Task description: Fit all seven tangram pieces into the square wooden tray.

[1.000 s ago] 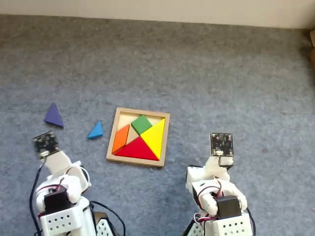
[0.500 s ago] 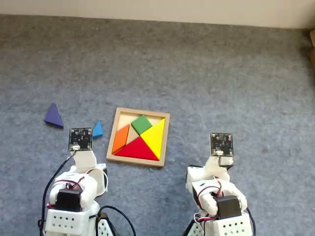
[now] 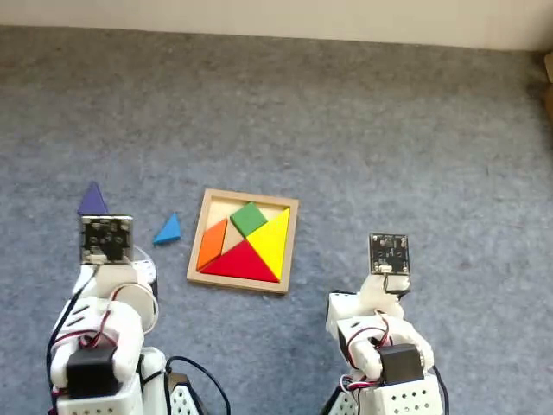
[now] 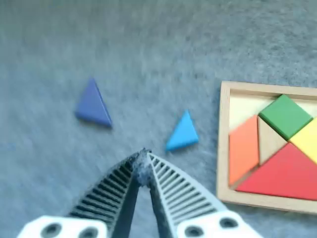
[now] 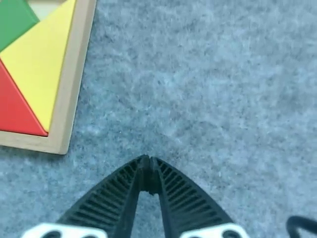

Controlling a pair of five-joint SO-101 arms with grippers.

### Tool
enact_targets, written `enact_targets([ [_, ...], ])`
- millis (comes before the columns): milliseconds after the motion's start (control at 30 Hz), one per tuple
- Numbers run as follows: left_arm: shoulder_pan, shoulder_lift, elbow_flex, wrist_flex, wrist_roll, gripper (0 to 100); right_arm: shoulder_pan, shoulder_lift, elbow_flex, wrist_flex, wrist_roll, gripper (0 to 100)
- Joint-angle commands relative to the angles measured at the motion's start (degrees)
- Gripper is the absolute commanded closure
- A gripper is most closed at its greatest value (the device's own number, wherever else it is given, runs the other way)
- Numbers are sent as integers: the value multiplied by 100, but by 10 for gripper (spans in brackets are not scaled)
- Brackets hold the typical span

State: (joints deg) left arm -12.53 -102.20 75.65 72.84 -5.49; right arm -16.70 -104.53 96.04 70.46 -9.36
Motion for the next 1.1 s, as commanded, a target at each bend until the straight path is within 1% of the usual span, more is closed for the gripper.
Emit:
enact_targets([
  [0, -101, -180, -646, -97, -1160, 992, 75, -119, 734, 40, 44, 995],
  [133, -92, 268, -1015, -88, -1169, 992, 356, -119, 734, 40, 35, 995],
  [300, -75, 1965, -1666, -18, -1187, 986, 409, -119, 734, 40, 18, 995],
  [367, 4, 2756, -1956, 18, -1187, 942, 409, -119, 734, 40, 18, 995],
  [500, 40, 4338, -2545, 281, -1169, 809, 418, -119, 734, 40, 18, 995],
  [767, 40, 6835, -3415, 141, -1204, 804, 435, -119, 734, 40, 18, 995],
  [933, 75, 7943, -3890, -185, -1204, 802, 435, -119, 734, 40, 18, 995],
  [1067, 251, 8629, -4268, -308, -1204, 769, 435, -119, 734, 40, 18, 995],
])
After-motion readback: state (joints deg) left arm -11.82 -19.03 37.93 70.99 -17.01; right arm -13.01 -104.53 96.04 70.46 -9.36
